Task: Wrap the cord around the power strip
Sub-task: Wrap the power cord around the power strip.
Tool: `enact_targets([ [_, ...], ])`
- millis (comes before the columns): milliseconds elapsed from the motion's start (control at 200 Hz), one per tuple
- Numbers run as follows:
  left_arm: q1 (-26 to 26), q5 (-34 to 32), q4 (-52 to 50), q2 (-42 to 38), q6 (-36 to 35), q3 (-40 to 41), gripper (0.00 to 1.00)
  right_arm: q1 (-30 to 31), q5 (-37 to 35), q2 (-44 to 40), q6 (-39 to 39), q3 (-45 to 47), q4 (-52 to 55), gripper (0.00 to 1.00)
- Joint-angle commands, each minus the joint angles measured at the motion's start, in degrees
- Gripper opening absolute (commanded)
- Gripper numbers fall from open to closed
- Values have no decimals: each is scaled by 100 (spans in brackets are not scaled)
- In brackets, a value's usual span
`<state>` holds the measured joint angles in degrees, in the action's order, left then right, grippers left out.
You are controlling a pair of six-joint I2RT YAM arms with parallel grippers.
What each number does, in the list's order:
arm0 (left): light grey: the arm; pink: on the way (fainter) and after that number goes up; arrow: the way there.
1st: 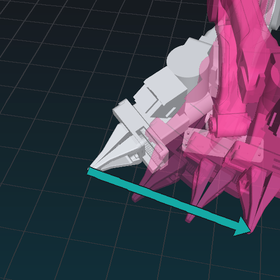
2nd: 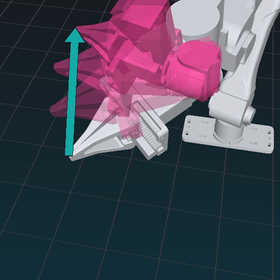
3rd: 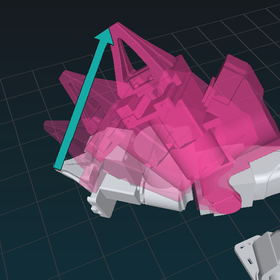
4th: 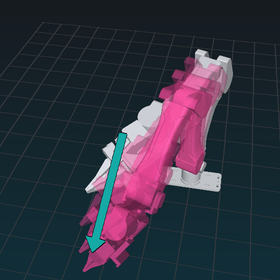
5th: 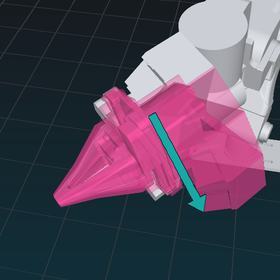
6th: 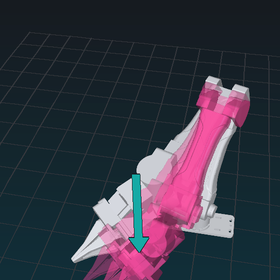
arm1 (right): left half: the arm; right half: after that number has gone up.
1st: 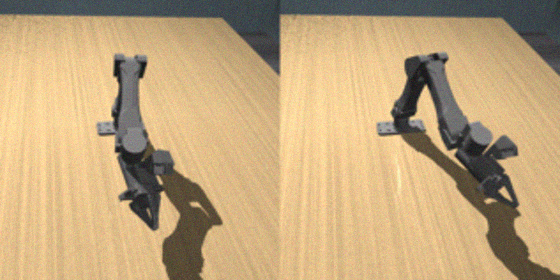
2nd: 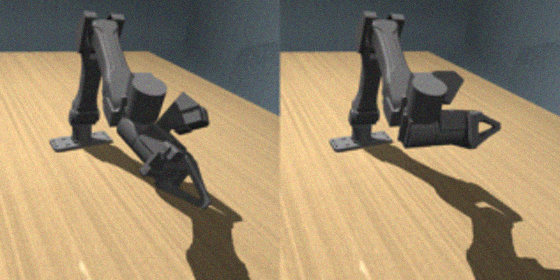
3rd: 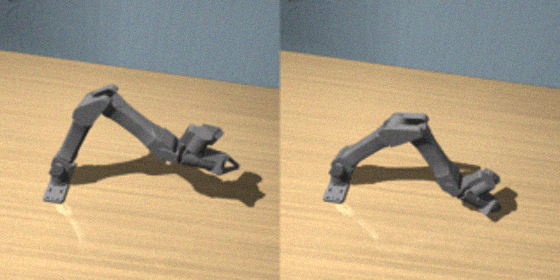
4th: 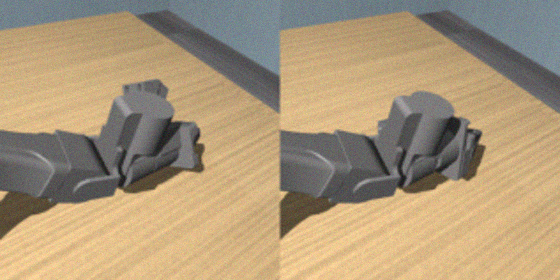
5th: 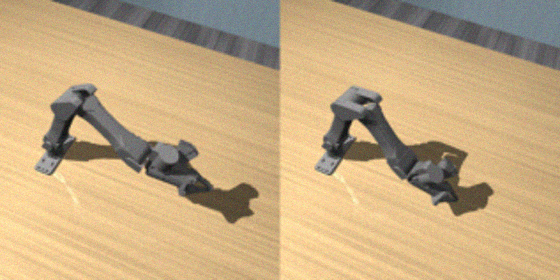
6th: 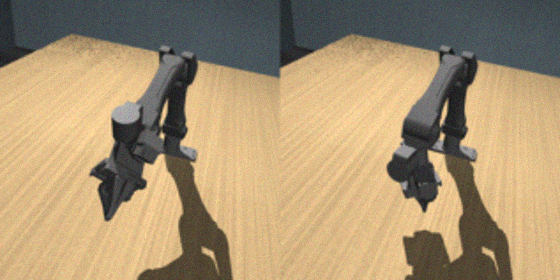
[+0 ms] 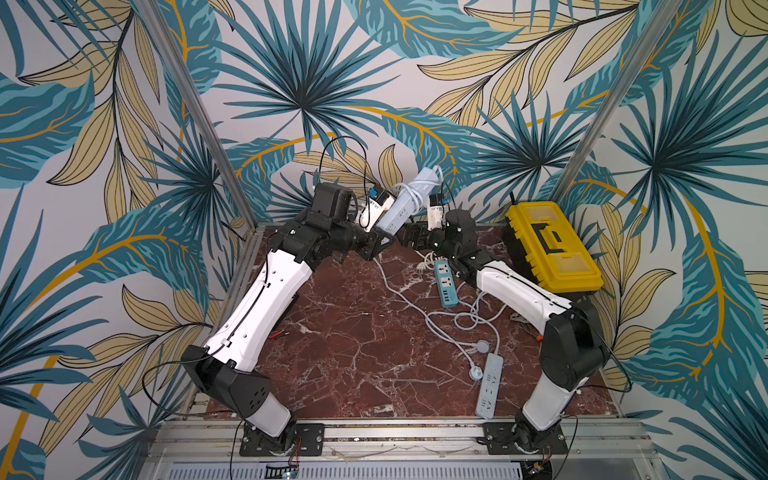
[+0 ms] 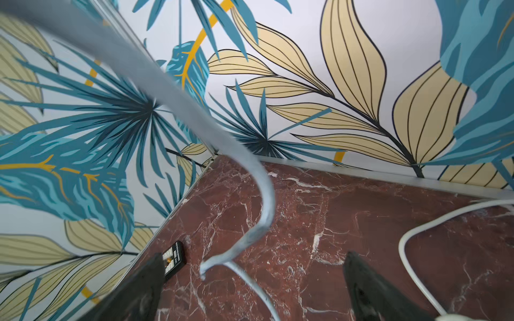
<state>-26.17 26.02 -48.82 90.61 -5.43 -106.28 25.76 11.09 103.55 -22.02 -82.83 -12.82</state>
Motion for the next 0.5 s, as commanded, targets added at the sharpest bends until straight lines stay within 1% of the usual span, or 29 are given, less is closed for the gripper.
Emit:
enact_targets([
  [0,-95,208,318,-100,107,-371,0,-36,-728,627,-713,-387,-740,95],
  [75,-90,227,316,-113,186,-377,0,-19,-937,1120,-960,-869,-901,90],
  [130,-90,207,320,-136,218,-353,0,-18,-1035,1433,-1019,-1221,-833,81],
  [170,-90,163,316,-171,223,-334,0,-15,-1125,1583,-944,-1406,-683,70],
  [215,-60,96,315,-225,209,-324,0,-9,-1247,1660,-807,-1452,-482,52],
  [275,122,15,318,-300,270,-331,0,-1,-1281,1561,-492,-1149,-417,34],
  [375,677,105,320,-376,472,-342,0,57,-1527,1045,439,-284,-264,14],
  [436,903,-69,320,-395,437,-326,0,86,-1717,655,1028,290,-155,5],
  [476,997,-269,316,-388,391,-319,0,132,-1892,380,1462,625,-85,0],
  [496,1037,-368,316,-379,365,-314,0,163,-1982,247,1735,771,-41,0],
])
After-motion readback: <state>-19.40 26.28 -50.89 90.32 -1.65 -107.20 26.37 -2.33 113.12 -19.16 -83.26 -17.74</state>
